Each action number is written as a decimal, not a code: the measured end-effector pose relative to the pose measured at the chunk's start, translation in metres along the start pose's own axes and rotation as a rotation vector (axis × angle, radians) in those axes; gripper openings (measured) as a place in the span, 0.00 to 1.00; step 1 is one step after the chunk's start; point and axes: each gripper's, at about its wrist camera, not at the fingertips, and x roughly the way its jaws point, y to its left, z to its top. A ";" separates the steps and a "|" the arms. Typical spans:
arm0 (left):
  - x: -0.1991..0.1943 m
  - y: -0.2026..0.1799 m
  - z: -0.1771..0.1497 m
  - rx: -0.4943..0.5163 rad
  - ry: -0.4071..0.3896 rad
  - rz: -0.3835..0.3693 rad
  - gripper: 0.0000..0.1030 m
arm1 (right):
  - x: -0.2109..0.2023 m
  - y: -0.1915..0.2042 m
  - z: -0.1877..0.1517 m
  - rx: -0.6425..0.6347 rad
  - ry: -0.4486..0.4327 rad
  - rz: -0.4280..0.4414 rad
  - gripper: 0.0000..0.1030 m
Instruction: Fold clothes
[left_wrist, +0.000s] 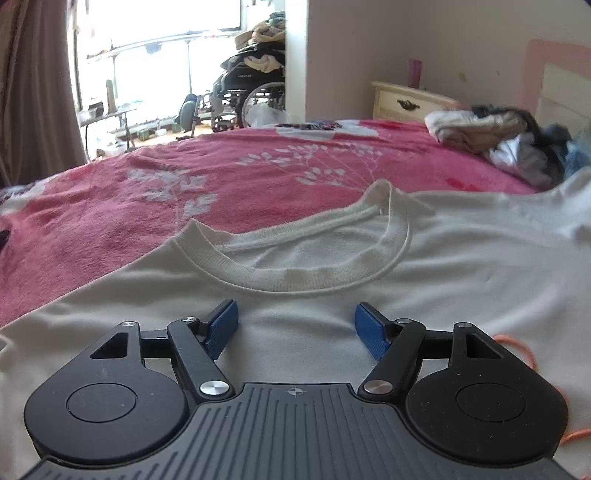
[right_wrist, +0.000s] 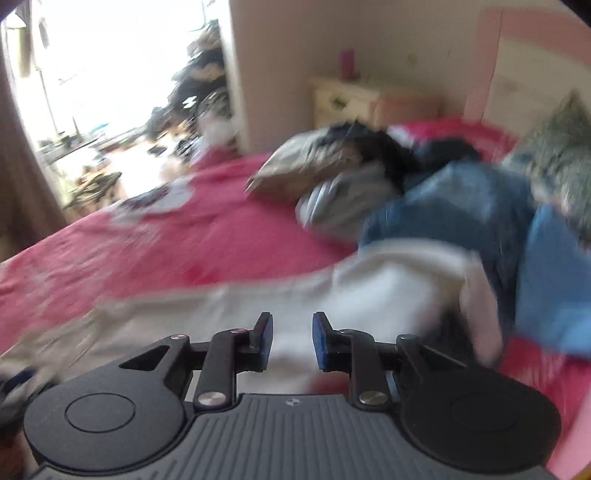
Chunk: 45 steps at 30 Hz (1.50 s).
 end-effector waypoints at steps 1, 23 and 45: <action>-0.006 0.001 0.002 -0.022 -0.002 -0.007 0.68 | -0.005 -0.003 -0.008 0.007 0.039 0.048 0.26; -0.211 -0.077 -0.145 0.370 0.222 -0.295 0.68 | -0.064 0.020 -0.251 -0.535 0.493 -0.002 0.31; -0.254 -0.021 -0.147 0.242 0.222 -0.310 0.68 | -0.083 0.062 -0.205 -0.486 0.343 0.154 0.32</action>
